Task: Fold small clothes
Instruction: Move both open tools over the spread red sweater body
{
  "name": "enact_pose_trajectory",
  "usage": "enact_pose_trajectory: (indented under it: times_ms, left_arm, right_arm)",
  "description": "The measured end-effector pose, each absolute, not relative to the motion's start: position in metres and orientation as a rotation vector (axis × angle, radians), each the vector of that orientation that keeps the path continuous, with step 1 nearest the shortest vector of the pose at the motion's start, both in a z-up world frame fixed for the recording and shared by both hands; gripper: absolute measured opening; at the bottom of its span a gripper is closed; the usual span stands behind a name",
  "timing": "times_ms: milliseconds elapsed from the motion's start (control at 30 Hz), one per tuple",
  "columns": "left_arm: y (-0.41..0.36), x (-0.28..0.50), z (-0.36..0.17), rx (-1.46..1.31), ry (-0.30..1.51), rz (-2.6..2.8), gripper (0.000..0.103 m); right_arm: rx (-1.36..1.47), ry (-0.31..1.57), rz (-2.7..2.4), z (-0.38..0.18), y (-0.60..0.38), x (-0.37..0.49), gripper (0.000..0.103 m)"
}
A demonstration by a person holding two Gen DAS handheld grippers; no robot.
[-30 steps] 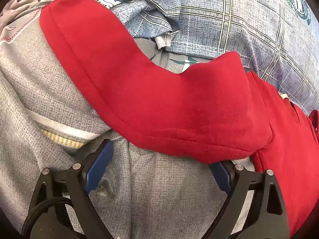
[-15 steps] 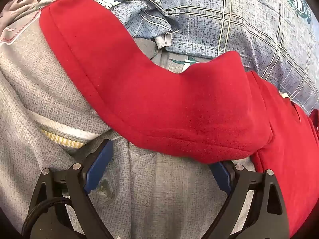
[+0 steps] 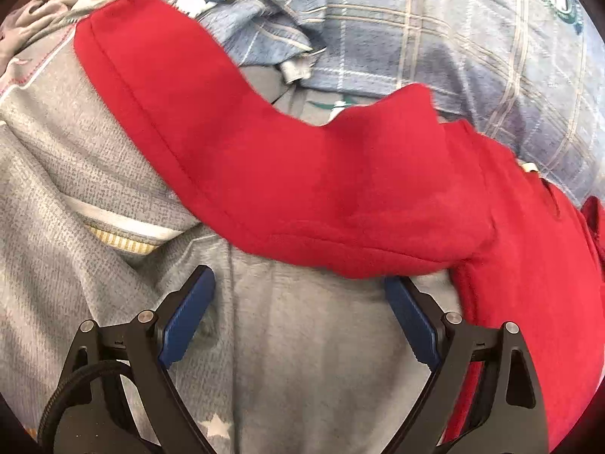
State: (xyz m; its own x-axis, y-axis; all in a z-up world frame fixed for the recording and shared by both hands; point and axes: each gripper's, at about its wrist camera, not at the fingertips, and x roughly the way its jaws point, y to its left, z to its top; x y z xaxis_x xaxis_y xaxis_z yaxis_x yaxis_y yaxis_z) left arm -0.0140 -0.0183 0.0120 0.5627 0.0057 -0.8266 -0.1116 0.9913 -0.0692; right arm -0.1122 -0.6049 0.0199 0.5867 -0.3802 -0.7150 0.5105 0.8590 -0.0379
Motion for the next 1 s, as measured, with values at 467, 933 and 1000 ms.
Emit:
enact_pose_trajectory:
  times_ms: [467, 933, 1000]
  left_arm:
    - [-0.051, -0.044, 0.052, -0.054, 0.837, 0.025, 0.092]
    - [-0.073, -0.057, 0.063, 0.002, 0.796, 0.000, 0.092]
    - [-0.073, -0.055, 0.060, 0.015, 0.801, 0.008, 0.092]
  right_arm:
    - [0.233, 0.806, -0.400, 0.073, -0.504, -0.164, 0.103]
    - [0.153, 0.745, -0.130, 0.095, -0.347, -0.123, 0.103]
    - [0.130, 0.749, -0.127, 0.090, -0.334, -0.115, 0.103]
